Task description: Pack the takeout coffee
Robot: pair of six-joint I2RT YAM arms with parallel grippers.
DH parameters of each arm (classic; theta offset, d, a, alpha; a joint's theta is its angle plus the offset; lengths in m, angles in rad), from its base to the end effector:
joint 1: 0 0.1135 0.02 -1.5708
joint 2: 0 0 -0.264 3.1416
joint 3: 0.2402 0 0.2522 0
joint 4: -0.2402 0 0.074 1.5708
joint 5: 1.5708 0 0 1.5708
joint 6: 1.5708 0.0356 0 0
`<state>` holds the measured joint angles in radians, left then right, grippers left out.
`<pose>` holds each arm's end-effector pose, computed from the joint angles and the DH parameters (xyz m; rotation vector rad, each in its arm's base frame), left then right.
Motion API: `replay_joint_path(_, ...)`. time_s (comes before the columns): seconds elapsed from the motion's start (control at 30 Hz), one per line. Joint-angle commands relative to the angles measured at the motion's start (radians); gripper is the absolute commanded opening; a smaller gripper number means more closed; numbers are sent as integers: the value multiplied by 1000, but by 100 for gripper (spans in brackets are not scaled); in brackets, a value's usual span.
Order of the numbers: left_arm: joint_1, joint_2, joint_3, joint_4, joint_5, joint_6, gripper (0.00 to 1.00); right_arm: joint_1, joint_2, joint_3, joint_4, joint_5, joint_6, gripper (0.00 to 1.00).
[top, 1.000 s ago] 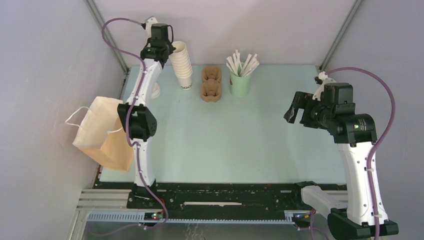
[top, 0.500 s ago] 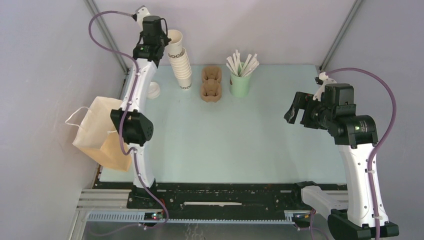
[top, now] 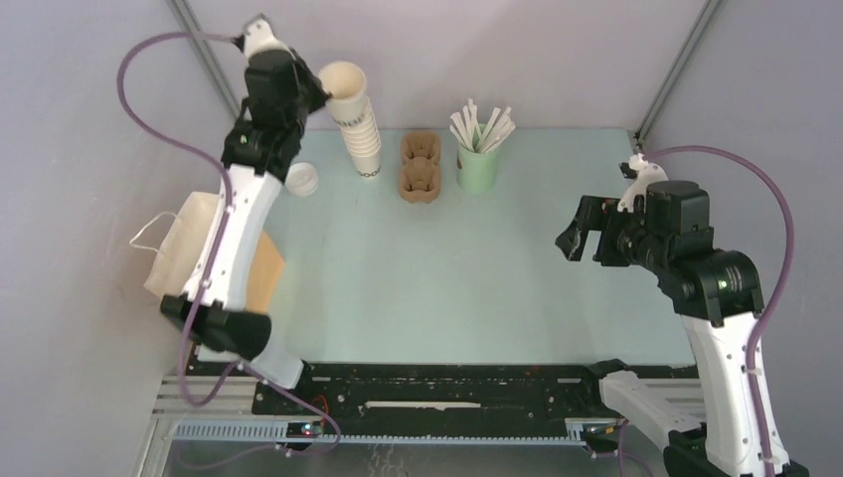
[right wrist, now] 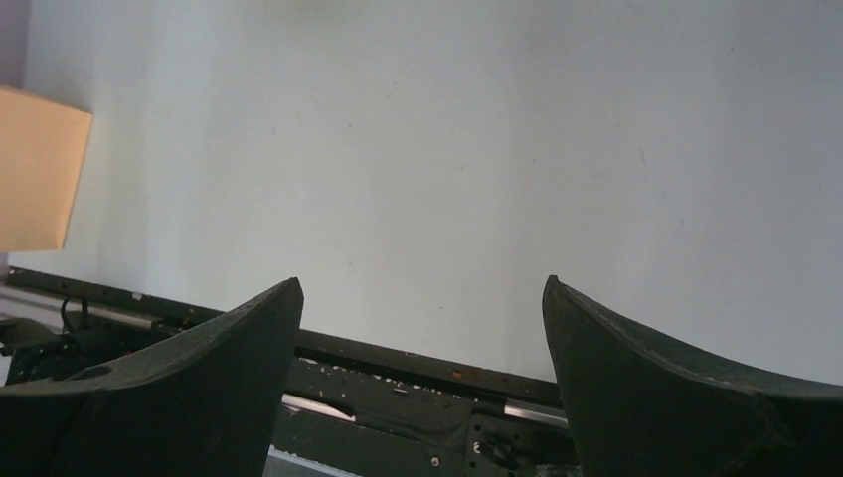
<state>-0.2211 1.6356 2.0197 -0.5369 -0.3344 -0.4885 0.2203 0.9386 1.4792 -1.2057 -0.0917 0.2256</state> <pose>0.3422 -0.0649 0.5080 -0.4714 1.6550 -0.2380 0.1254 0.0314 0.4364 -0.0443 2.2546 0.3434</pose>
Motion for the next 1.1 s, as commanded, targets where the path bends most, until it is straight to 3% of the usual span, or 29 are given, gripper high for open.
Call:
replay_joint_path(0.0, -173, -160, -297, 18, 81, -32, 0, 11, -88, -37, 35, -51, 27, 99)
replay_joint_path(0.17, -406, -196, -550, 153, 87, -133, 0, 7, -179, -67, 4, -63, 54, 99)
replay_joint_path(0.33, -606, -75, -653, 440, 28, -163, 0, 6, -247, -61, -45, -60, 76, 99)
replay_joint_path(0.47, -688, 135, -523, 547, -16, -116, 0, 5, -270, -17, -107, -45, 79, 99)
replay_joint_path(0.67, -699, 445, -286, 616, -22, -96, 0, 6, -278, 65, -197, 1, 60, 99)
replay_joint_path(0.9, -717, 624, -75, 588, 15, -139, 0, 8, -282, 79, -228, 59, 35, 100)
replay_joint_path(1.07, -725, 671, -22, 583, 31, -170, 0, 10, -273, 91, -231, 86, 15, 100)
